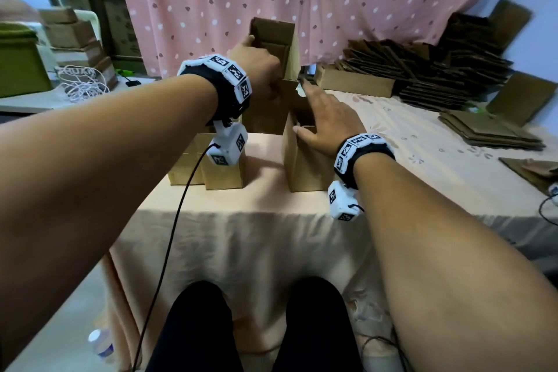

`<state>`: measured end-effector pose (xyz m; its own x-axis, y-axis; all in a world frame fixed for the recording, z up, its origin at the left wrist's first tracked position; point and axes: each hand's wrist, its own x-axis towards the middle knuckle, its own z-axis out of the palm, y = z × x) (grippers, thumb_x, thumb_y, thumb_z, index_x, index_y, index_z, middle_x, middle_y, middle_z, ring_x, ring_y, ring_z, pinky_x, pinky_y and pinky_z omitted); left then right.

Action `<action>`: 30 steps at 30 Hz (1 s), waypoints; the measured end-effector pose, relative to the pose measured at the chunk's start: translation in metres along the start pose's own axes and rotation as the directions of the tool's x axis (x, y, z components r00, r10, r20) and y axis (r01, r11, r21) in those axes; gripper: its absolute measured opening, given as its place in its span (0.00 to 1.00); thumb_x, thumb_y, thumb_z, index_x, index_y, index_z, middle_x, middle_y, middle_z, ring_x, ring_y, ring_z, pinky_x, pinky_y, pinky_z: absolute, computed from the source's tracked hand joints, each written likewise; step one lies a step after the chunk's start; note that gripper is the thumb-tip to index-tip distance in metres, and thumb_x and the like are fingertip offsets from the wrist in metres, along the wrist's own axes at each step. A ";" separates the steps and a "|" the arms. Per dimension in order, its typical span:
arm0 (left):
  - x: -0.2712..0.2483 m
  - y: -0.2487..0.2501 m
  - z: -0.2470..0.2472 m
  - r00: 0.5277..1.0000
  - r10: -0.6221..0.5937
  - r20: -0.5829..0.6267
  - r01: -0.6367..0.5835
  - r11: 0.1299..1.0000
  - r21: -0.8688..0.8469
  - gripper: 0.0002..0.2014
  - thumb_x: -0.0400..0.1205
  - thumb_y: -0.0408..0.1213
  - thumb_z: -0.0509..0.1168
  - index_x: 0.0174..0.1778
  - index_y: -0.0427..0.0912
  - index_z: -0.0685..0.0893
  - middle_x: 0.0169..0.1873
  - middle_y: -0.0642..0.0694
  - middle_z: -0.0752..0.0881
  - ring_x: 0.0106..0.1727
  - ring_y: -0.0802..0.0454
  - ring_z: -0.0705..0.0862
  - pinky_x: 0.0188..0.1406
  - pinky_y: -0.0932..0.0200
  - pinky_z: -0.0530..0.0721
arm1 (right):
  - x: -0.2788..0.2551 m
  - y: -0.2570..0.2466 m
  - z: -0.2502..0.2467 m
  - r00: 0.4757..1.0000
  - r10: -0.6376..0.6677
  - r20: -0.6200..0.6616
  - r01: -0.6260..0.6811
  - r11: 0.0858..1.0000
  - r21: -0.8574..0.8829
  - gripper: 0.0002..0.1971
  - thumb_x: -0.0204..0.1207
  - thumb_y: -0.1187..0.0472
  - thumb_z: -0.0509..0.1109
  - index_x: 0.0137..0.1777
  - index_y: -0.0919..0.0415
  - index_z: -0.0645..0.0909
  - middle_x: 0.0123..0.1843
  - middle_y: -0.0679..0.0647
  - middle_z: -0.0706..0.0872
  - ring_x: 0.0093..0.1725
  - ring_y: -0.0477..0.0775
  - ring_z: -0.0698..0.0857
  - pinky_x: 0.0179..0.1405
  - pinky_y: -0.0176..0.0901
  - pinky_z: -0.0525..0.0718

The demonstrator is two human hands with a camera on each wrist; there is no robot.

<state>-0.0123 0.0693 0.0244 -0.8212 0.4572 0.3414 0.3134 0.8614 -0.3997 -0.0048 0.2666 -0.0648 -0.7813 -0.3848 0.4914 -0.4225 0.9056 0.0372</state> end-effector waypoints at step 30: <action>0.023 0.017 -0.088 0.974 -0.175 -0.145 0.148 0.973 -0.176 0.18 0.79 0.57 0.71 0.40 0.44 0.85 0.33 0.48 0.82 0.46 0.41 0.83 0.72 0.43 0.72 | 0.015 -0.021 -0.050 0.928 0.326 -0.180 -0.270 0.922 0.276 0.58 0.70 0.33 0.75 0.88 0.59 0.45 0.82 0.61 0.72 0.79 0.64 0.74 0.73 0.61 0.78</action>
<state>0.0165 0.1136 0.1007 -0.7853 0.3270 0.5258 0.2672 0.9450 -0.1887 0.0152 0.2506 -0.0150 -0.7805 -0.0300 0.6245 -0.3053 0.8900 -0.3388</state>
